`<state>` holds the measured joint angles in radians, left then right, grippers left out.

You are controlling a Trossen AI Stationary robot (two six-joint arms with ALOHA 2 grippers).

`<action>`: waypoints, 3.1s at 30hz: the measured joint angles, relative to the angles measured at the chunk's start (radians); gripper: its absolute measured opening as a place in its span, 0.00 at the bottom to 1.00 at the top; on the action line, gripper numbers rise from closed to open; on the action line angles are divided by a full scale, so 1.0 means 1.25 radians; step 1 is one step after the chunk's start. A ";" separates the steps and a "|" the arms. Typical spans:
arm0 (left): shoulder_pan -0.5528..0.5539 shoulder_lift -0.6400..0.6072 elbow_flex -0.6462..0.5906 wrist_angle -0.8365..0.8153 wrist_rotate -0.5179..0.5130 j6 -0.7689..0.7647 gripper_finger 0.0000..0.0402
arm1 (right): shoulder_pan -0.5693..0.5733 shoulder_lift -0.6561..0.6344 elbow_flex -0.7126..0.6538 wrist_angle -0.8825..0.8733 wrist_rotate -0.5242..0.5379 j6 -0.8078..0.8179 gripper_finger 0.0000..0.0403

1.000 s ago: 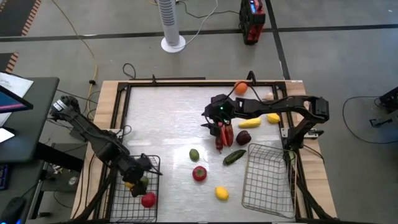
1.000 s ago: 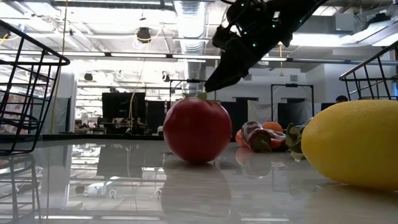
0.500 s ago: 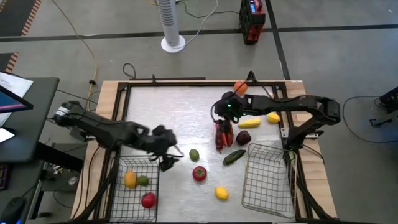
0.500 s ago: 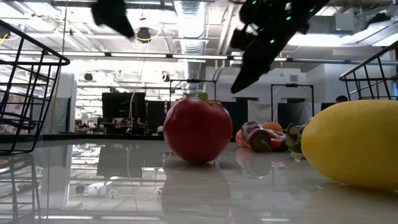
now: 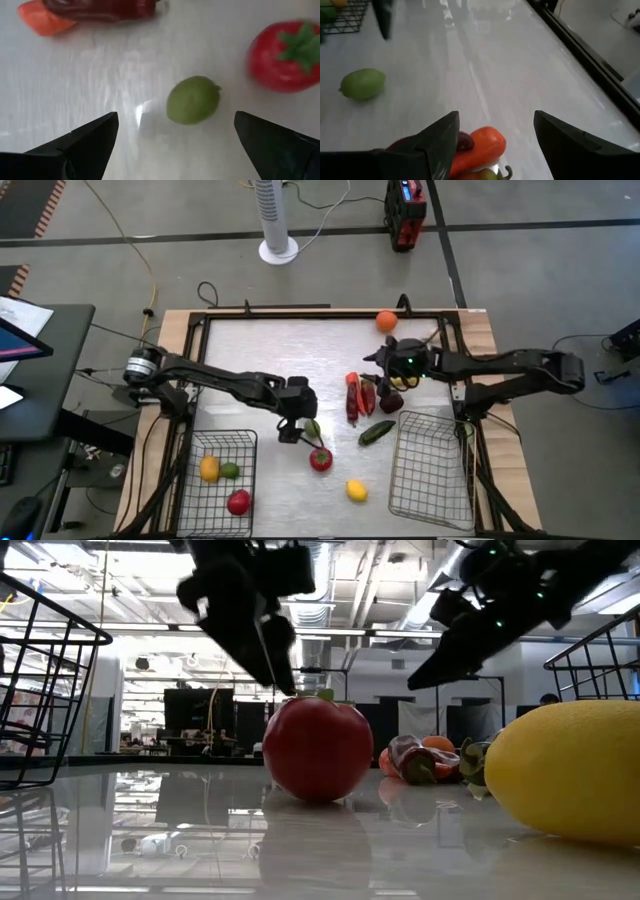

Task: Sort produce into baskets
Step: Put the green lime into the black wire basket, then put the red tomato into the black wire basket

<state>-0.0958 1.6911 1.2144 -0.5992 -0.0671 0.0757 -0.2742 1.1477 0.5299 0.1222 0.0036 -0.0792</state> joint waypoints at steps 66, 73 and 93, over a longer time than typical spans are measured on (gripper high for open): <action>-0.116 -0.340 -0.001 -0.192 0.235 -0.549 0.49 | -0.002 -0.013 -0.016 0.039 -0.006 0.021 0.71; -0.361 -0.443 -0.031 -0.359 0.032 -0.917 0.49 | -0.002 -0.013 -0.016 0.041 -0.006 0.021 0.71; -0.513 -0.284 -0.153 -0.392 0.025 -1.148 0.76 | -0.003 -0.013 -0.016 0.058 -0.005 0.022 0.71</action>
<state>-0.7370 1.3358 1.0233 -1.0891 -0.0354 -1.3600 -0.2775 1.1316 0.5098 0.1951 -0.0025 -0.0521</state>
